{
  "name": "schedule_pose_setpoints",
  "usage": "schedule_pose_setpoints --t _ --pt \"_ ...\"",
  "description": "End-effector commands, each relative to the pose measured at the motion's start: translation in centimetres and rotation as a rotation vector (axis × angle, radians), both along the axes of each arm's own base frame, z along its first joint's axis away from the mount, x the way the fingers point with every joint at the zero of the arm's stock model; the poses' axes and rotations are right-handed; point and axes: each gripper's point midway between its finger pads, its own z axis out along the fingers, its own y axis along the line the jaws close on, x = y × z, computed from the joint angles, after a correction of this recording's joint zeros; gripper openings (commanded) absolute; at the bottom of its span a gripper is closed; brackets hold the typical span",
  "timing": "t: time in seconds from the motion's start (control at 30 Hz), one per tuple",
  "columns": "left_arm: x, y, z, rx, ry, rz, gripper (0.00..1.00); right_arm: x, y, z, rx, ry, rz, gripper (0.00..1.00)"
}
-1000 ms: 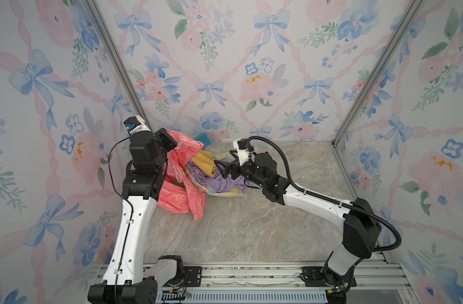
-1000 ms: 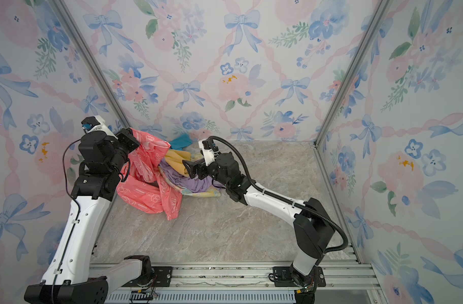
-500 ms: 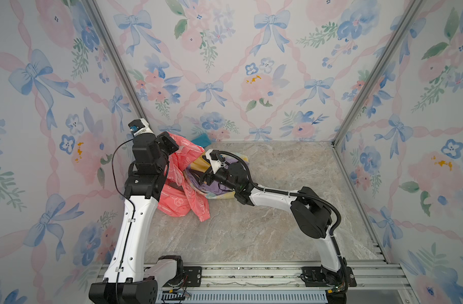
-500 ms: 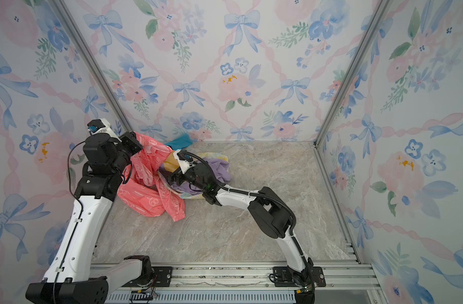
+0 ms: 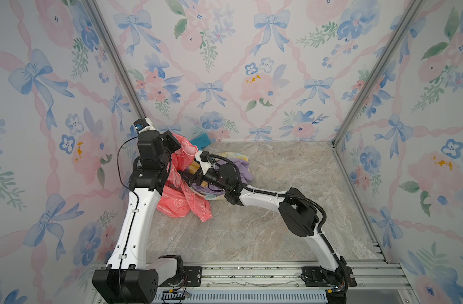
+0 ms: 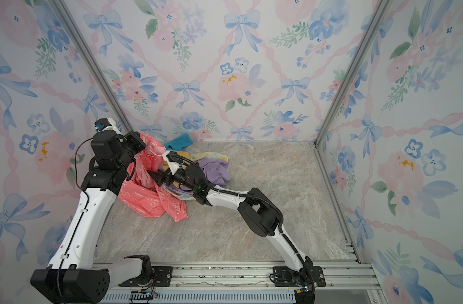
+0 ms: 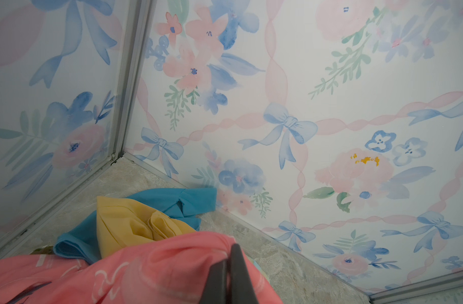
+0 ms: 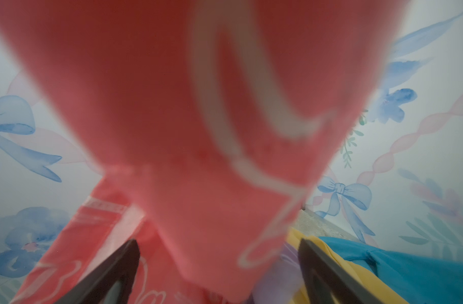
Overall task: Pick out a specific cloth from the pile
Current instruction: 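Lift the pink shirt with the left gripper while the right gripper approaches it, then grasp the raised pink shirt with the right gripper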
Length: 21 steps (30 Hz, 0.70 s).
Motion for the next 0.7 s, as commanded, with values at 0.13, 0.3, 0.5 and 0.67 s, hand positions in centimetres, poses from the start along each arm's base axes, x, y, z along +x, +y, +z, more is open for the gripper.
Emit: schedule_pose_setpoints --t 0.13,0.3,0.5,0.67 --pt "-0.1 -0.3 4.8 0.01 -0.148 -0.021 0.0 -0.1 3.2 -0.2 0.019 -0.007 -0.018 0.97" --pt "-0.9 -0.2 6.1 0.007 -0.179 -0.019 0.0 2.2 3.8 -0.4 0.071 0.032 -0.13 0.99" --pt "-2.0 -0.1 6.3 -0.004 -0.193 -0.025 0.0 3.8 3.6 1.1 0.145 0.056 -0.192 0.39" --pt "-2.9 0.2 5.9 0.002 -0.189 -0.017 0.0 4.5 2.2 4.2 0.214 0.049 -0.208 0.0"
